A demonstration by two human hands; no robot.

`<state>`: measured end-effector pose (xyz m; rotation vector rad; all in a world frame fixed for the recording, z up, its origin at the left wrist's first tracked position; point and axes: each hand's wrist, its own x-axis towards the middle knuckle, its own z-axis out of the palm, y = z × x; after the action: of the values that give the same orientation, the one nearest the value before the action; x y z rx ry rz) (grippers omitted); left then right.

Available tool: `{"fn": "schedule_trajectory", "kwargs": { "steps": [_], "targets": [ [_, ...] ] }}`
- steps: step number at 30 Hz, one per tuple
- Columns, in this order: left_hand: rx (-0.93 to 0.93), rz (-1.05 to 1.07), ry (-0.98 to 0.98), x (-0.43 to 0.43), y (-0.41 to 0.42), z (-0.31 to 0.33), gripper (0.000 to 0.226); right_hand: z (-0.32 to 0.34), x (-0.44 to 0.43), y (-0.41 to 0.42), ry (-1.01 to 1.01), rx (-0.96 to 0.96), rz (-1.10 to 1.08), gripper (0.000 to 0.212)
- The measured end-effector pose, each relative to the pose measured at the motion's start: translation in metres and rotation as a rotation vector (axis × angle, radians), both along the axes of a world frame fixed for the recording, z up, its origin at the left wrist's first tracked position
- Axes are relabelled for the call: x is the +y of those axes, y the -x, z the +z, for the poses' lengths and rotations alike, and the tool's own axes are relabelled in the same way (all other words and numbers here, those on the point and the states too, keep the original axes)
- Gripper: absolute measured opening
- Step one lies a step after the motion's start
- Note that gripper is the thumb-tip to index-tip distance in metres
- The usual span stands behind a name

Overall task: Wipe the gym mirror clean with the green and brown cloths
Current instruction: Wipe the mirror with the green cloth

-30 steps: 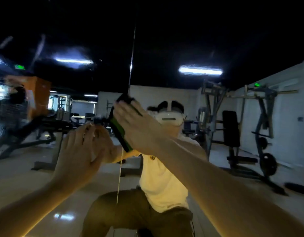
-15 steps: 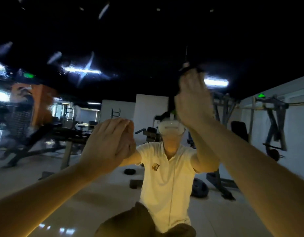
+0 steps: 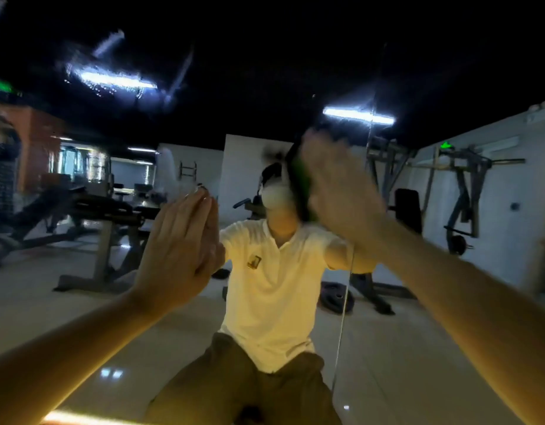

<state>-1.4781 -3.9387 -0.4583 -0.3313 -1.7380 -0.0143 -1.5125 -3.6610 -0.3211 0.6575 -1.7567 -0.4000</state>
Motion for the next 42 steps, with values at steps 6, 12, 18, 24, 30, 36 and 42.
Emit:
{"fn": "schedule_trajectory", "kwargs": {
  "steps": [6,12,18,24,30,36,42],
  "targets": [
    [-0.067,-0.002,0.003,-0.029,0.013,-0.035,0.075,-0.008,-0.048,0.004,0.401,0.078,-0.108,0.065],
    [-0.062,-0.056,-0.040,-0.023,0.012,-0.069,0.074,-0.162,-0.064,-0.002,-0.110,-0.036,-0.119,0.065],
    [-0.111,0.018,-0.007,-0.020,0.014,-0.086,0.078,-0.251,-0.005,-0.010,-0.560,-0.170,-0.170,0.072],
    [-0.130,0.008,0.001,-0.020,0.014,-0.088,0.078,-0.115,-0.032,-0.005,0.344,-0.036,-0.136,0.069],
    [-0.146,-0.060,0.026,-0.037,0.010,-0.083,0.066,-0.192,-0.116,-0.004,0.199,-0.075,0.009,0.064],
    [-0.027,0.018,-0.059,-0.075,0.006,-0.071,0.076,-0.225,-0.090,-0.012,-0.390,-0.191,-0.017,0.066],
    [-0.101,0.093,-0.083,-0.084,0.016,-0.073,0.084,-0.068,-0.058,-0.003,0.463,0.016,-0.202,0.074]
  ]
}}
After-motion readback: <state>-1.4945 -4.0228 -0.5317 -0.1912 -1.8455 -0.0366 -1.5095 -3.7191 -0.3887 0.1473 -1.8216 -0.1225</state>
